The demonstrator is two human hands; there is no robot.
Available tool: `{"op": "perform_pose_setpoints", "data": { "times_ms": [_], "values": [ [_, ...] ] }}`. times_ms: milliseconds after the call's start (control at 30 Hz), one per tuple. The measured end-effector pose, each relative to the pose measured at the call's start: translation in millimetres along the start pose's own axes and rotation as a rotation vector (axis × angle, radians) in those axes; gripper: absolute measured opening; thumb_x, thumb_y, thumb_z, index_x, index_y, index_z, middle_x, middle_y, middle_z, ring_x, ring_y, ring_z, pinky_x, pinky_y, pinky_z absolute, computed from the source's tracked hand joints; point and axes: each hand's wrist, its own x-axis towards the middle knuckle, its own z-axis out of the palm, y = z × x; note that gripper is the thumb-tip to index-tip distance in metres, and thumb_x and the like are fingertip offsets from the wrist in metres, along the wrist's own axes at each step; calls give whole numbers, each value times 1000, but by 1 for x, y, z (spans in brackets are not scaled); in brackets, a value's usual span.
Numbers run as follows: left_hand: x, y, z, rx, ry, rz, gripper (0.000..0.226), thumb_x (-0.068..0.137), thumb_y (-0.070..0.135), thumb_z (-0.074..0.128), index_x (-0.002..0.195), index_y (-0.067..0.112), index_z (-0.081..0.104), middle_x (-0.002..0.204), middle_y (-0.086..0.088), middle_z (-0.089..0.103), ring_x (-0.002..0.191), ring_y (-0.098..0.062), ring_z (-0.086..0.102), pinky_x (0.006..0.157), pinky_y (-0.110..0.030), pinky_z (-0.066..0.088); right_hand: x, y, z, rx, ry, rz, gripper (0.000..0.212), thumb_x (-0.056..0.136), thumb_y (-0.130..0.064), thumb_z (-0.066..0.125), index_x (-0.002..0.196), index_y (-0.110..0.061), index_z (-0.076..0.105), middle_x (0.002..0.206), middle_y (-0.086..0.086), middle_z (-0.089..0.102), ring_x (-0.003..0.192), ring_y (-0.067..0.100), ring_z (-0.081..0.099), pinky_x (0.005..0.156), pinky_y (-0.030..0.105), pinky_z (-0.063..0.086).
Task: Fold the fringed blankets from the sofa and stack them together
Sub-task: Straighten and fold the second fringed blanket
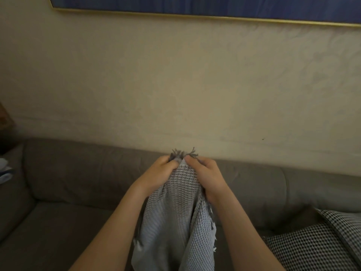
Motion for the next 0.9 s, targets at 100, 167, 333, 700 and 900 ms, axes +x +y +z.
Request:
{"op": "perform_pose_setpoints", "data": {
  "times_ms": [100,167,333,700,900],
  "values": [
    [-1,0,-2,97,-3,64,24,101,38,70,108,18,81,103,-3,82,100,-19,77,94,-42,60,-2,3,-2,13,-40,-17,21,102,-17,65,107,-2,79,107,22,78,105,40,74,96,51,59],
    [3,-1,-6,182,96,118,20,96,35,77,100,15,81,97,-6,82,95,-23,78,93,-50,60,-3,6,-5,12,-33,-42,18,100,-15,67,112,-5,77,110,18,78,107,36,74,98,50,59],
    [18,12,-15,434,371,309,29,92,34,80,77,10,74,73,-11,74,72,-29,73,65,-48,56,-10,12,-8,-200,-15,-196,18,96,2,62,94,-11,73,79,-4,74,71,10,67,65,27,53],
    [21,69,-32,622,816,622,27,92,43,79,86,17,83,65,-1,73,52,-21,59,51,-31,44,3,61,-8,-638,-2,-222,14,95,-11,63,85,-3,59,64,16,60,49,16,42,50,34,35],
    [21,67,-43,603,874,592,39,94,53,73,99,16,83,68,-1,73,51,-19,54,50,-30,39,-1,60,-7,-710,359,-609,27,97,-1,59,116,-19,52,107,0,67,79,16,67,58,32,55]
  ]
}}
